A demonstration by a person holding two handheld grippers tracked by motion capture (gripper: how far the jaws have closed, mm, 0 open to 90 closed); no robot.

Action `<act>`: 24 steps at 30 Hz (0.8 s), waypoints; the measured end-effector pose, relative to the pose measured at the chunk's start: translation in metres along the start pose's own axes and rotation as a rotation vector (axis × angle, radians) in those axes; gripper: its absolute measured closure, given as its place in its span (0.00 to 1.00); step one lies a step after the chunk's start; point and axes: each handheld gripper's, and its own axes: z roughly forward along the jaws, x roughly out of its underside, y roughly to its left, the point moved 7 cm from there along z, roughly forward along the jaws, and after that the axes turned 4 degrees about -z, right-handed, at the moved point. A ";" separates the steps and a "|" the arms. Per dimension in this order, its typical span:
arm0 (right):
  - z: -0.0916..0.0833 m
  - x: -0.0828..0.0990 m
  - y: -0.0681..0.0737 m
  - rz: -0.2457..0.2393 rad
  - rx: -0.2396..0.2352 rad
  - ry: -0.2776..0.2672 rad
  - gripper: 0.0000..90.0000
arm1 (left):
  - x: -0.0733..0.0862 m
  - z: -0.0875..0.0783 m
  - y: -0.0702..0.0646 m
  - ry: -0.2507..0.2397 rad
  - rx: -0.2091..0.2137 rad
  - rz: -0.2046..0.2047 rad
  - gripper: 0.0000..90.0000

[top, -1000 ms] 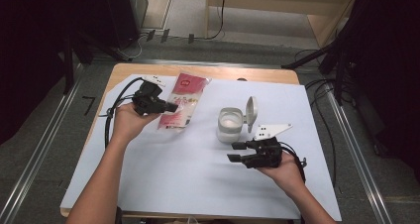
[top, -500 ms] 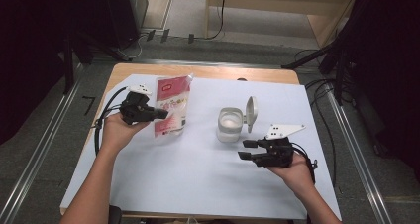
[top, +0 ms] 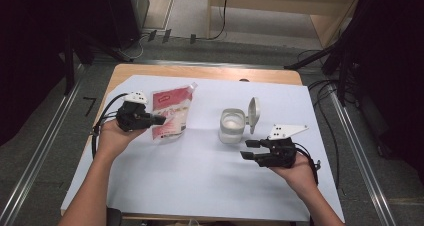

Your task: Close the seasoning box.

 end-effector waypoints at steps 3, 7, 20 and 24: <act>-0.001 0.000 0.000 0.005 0.004 -0.004 0.59 | -0.001 -0.002 -0.001 -0.013 0.009 -0.012 0.94; -0.003 0.000 -0.001 0.005 0.007 -0.008 0.59 | 0.003 -0.009 -0.002 -0.032 0.024 -0.026 0.90; -0.008 -0.001 -0.010 0.021 0.031 -0.028 0.59 | 0.010 -0.010 -0.001 -0.050 0.055 -0.023 0.61; -0.009 0.000 -0.012 0.029 0.037 -0.023 0.59 | 0.011 -0.010 -0.002 -0.040 0.070 -0.029 0.58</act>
